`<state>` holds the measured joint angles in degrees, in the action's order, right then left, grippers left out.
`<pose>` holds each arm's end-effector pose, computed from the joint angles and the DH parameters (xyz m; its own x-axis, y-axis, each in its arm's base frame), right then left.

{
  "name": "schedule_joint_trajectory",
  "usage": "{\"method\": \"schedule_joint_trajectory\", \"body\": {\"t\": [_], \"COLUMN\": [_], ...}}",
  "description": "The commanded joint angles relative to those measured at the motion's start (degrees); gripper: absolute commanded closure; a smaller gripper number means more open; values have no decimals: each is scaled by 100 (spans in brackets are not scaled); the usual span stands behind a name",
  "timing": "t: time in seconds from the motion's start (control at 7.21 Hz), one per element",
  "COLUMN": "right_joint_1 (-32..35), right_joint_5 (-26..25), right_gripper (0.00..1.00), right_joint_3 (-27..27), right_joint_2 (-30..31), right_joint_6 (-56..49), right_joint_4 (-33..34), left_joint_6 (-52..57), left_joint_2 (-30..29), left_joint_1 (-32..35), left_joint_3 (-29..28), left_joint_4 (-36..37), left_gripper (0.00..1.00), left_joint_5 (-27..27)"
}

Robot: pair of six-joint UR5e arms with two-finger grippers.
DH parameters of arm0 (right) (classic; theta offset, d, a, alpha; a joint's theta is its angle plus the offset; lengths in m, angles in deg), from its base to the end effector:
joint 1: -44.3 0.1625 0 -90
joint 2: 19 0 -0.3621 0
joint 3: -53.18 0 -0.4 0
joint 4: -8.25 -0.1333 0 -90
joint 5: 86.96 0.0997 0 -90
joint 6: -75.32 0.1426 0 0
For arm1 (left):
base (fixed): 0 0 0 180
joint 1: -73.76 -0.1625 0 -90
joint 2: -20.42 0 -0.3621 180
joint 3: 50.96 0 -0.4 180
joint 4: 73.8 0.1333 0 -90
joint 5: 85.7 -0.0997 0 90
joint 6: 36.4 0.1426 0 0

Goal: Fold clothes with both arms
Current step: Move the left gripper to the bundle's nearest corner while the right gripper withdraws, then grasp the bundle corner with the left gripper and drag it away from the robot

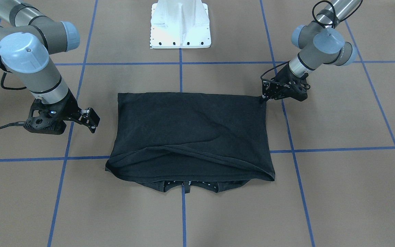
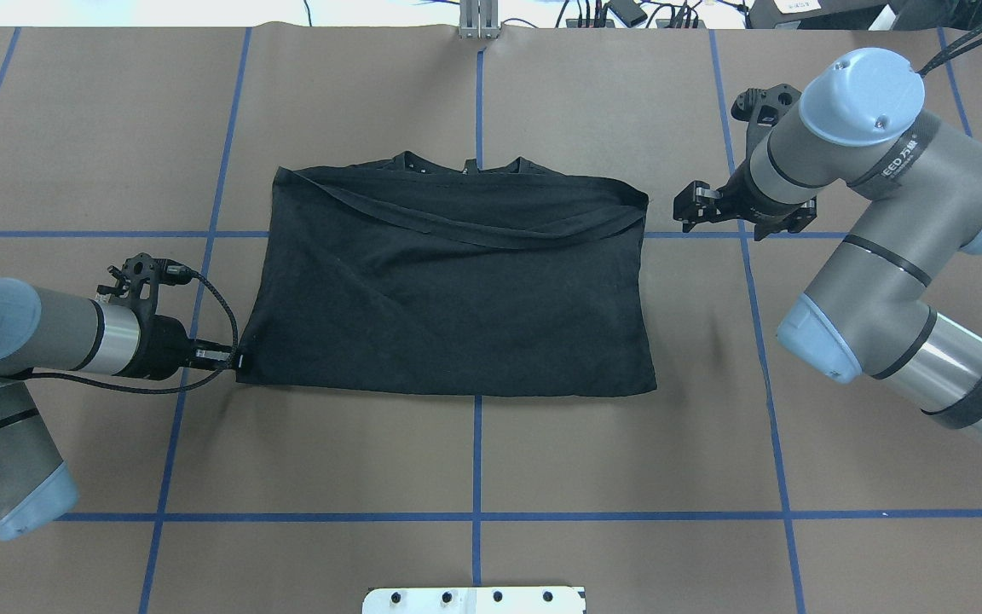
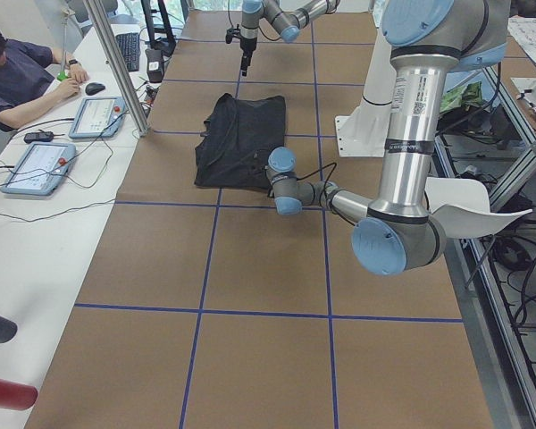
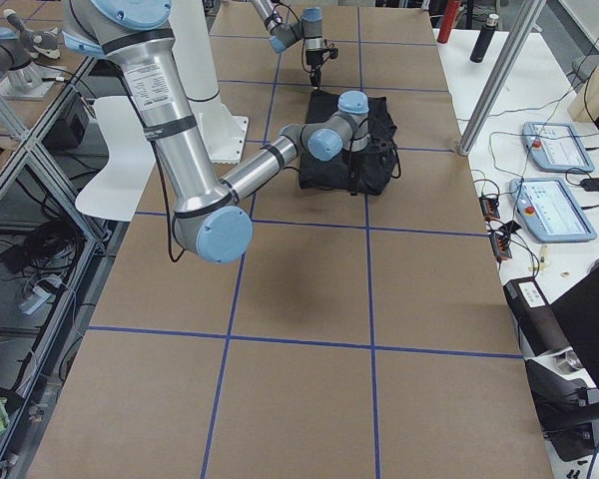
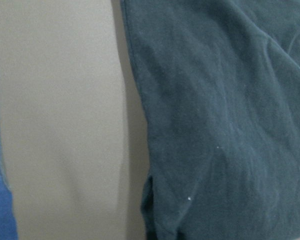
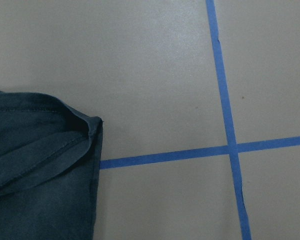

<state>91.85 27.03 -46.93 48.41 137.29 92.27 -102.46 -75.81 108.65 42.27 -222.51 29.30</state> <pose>-0.3730 -0.5193 0.3201 0.7013 0.1306 0.7008 -0.1961 0.9805 0.0135 0.4429 -0.3979 0.4122 0.3586 0.1983 -0.9122 0.0559 0.9709 0.2330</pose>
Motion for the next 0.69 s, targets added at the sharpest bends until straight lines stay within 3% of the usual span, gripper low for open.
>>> {"method": "schedule_joint_trajectory", "body": {"t": [0.0,0.42,0.55], "right_joint_1": [0,-61,-122], "right_joint_5": [0,18,18], "right_gripper": [0,0,0], "right_joint_3": [0,-17,-78], "right_joint_2": [0,-9,-9], "right_joint_6": [0,61,70], "right_joint_4": [-9,-17,-18], "left_joint_6": [-12,302,1036], "left_joint_2": [25,95,87], "left_joint_1": [9,279,490], "left_joint_3": [72,135,134], "left_joint_4": [0,140,436], "left_gripper": [100,100,100], "left_joint_5": [-13,13,-4]}}
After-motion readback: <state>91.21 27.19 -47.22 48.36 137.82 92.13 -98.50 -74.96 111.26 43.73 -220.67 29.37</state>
